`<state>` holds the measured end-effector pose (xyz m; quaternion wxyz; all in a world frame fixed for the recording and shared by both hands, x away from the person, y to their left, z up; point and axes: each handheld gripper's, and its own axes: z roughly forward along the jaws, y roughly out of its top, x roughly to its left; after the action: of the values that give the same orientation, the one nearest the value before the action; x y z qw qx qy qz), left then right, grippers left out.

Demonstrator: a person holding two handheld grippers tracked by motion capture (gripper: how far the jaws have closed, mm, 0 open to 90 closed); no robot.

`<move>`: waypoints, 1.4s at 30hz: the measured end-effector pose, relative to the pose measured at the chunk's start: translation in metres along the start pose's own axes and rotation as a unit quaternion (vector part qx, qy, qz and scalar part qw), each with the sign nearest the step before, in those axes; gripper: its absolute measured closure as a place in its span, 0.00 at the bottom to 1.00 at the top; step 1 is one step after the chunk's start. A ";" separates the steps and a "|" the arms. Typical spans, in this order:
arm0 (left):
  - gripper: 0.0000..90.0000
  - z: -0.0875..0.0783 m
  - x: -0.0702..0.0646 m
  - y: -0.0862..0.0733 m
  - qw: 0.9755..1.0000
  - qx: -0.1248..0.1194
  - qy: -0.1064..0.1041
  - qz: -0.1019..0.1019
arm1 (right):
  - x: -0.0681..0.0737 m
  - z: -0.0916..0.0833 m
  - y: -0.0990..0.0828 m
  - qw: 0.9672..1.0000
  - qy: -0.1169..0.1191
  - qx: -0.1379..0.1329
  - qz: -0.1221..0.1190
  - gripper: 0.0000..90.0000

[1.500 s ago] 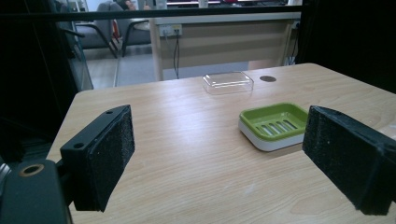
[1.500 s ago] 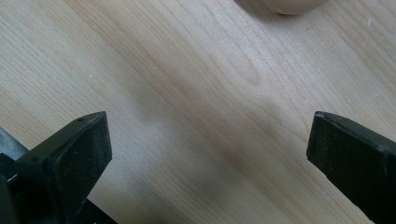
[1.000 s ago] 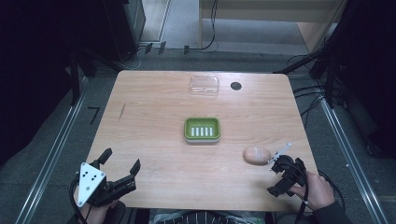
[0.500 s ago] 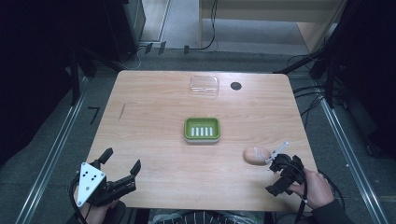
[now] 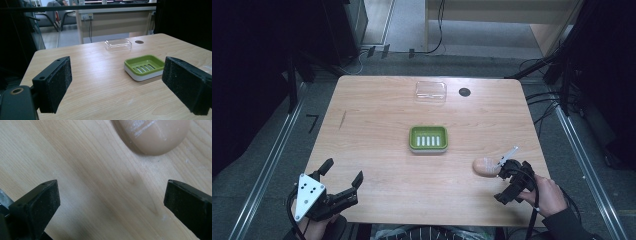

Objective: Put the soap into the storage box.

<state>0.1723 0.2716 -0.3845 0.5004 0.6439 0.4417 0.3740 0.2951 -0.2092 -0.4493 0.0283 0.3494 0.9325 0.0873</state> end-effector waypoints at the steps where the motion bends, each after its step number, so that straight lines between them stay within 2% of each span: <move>1: 0.11 0.000 0.000 0.000 1.000 0.000 0.000 -0.001 | -0.001 0.000 0.003 1.000 0.002 0.002 0.002 0.01; 18: 0.11 0.000 0.000 0.000 1.000 0.000 0.000 0.000 | 0.003 -0.002 0.031 1.000 0.000 -0.005 -0.001 0.01; 27: 0.11 0.000 0.000 0.000 1.000 0.001 -0.001 0.000 | 0.007 -0.002 0.044 1.000 -0.004 -0.003 0.010 0.02; 33: 0.11 0.000 0.000 0.000 1.000 0.001 -0.002 0.001 | 0.017 -0.002 0.061 1.000 -0.003 -0.002 -0.010 0.02; 42: 0.11 -0.001 0.000 0.000 1.000 0.001 -0.002 0.001 | 0.016 0.001 0.072 1.000 -0.002 0.003 -0.020 0.02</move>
<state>0.1717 0.2717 -0.3843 0.4997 0.6458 0.4405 0.3730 0.3297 -0.1450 -0.4372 0.0305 0.3310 0.9394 0.0837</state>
